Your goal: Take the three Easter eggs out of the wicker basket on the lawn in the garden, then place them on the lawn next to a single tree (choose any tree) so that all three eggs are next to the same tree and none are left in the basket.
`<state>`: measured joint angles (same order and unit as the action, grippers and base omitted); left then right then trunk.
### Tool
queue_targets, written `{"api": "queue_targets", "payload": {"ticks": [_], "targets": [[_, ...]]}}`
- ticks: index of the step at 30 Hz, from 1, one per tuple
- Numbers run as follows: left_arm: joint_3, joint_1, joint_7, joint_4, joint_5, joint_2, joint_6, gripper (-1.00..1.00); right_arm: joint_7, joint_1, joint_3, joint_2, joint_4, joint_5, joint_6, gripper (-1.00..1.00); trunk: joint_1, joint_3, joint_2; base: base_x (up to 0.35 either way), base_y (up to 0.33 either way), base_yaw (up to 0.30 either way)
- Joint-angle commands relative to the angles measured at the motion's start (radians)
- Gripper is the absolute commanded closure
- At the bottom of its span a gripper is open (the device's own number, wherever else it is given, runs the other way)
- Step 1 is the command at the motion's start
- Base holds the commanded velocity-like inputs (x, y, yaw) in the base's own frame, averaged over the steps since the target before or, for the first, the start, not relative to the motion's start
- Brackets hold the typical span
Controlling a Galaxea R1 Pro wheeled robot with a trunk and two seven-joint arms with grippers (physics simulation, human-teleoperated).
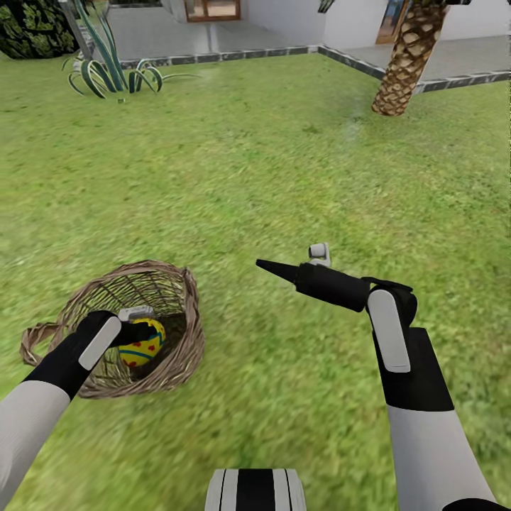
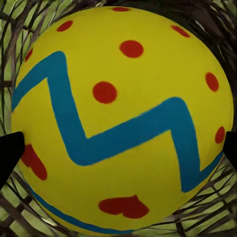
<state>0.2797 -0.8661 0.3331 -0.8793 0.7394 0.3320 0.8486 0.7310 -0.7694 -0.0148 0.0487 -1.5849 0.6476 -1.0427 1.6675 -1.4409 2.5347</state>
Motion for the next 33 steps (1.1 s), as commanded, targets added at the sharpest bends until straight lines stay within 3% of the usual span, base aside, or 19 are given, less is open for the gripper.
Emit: {"api": "queue_targets", "payload": {"ticks": [1, 12, 33], "targets": [[0.004, -0.001, 0.009, -0.001, 0.011, 0.001, 0.001, 1.00, 0.005, 0.000, 0.002, 0.000, 0.000, -0.005, -0.004, -1.00, -0.001, 0.003, 0.000, 0.000, 0.000, 0.000], [0.004, -0.001, 0.009, -0.001, 0.011, 0.001, 0.001, 1.00, -0.030, 0.001, 0.004, 0.001, 0.003, 0.001, -0.004, -1.00, -0.005, 0.046, -0.003, 0.000, 0.000, 0.000], [0.007, -0.001, 0.010, -0.002, 0.008, 0.002, 0.012, 1.00, -0.035, 0.002, 0.010, 0.004, 0.014, 0.003, -0.004, -1.00, -0.015, 0.127, -0.007, 0.000, 0.000, 0.000]]}}
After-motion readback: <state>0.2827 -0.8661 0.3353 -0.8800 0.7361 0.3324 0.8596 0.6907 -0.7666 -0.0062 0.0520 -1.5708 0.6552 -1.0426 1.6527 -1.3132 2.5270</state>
